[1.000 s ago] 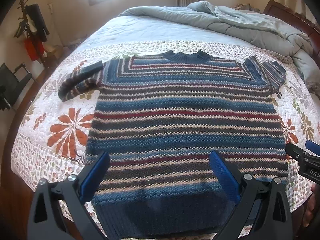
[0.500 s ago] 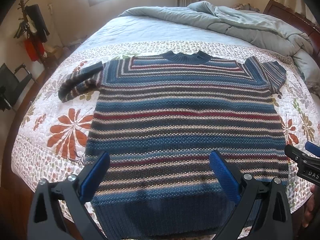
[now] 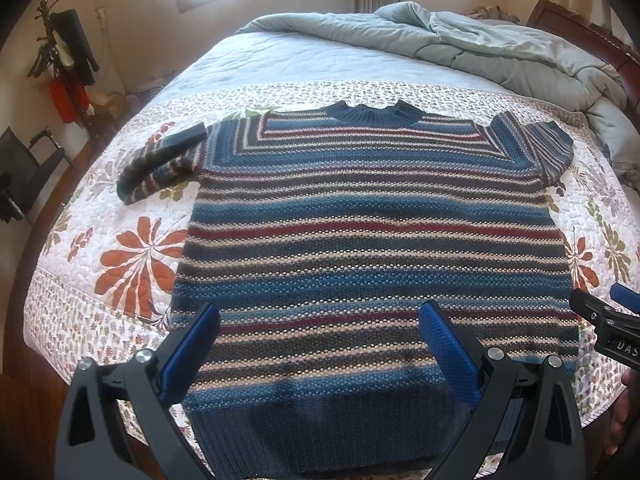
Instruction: Fold small clothes
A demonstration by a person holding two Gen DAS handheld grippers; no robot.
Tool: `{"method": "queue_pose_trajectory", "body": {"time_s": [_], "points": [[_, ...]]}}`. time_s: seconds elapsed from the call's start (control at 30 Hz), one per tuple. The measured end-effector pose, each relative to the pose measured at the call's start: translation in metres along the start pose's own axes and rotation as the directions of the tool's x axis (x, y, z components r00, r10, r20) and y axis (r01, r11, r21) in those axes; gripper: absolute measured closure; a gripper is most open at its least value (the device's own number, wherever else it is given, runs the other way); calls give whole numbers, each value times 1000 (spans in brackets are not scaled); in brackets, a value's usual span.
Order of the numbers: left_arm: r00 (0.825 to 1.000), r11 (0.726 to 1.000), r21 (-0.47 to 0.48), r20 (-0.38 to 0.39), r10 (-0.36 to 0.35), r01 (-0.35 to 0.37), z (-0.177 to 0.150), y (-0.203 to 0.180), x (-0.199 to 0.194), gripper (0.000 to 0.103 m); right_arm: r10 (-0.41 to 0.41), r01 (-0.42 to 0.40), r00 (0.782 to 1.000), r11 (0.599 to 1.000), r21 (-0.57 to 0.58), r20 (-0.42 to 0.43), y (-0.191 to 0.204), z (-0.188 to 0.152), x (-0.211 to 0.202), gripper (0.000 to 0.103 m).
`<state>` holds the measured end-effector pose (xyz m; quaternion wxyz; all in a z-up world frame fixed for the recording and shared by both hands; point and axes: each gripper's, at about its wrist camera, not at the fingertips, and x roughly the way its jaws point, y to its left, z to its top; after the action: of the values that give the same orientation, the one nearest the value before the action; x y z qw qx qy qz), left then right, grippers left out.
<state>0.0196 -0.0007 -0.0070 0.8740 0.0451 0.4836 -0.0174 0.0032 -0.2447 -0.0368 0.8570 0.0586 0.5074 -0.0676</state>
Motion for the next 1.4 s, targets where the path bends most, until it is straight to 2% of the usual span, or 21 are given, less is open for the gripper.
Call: {"method": "queue_pose_trajectory", "body": {"time_s": [1.1,1.2,1.27,1.4], "points": [[1000,1000,11,-17,10,-9,1,-5,11,3,-5,4,1000,1000,-6,-7,3,5,7,2],[1000,1000,7,-31,-2,2,11,-12,21,3,-29,29,1000,999,-19,-3,-9,18,11,2],[1000,1000,10,-31,0,0,24,-21,28,3,-79,80,997,997,-24,6,-28,38,17,2],[1000,1000,4,-3,-19,19,70,-57,48,3,-134,134,991,991,14,-15,-78,88,39,2]]}}
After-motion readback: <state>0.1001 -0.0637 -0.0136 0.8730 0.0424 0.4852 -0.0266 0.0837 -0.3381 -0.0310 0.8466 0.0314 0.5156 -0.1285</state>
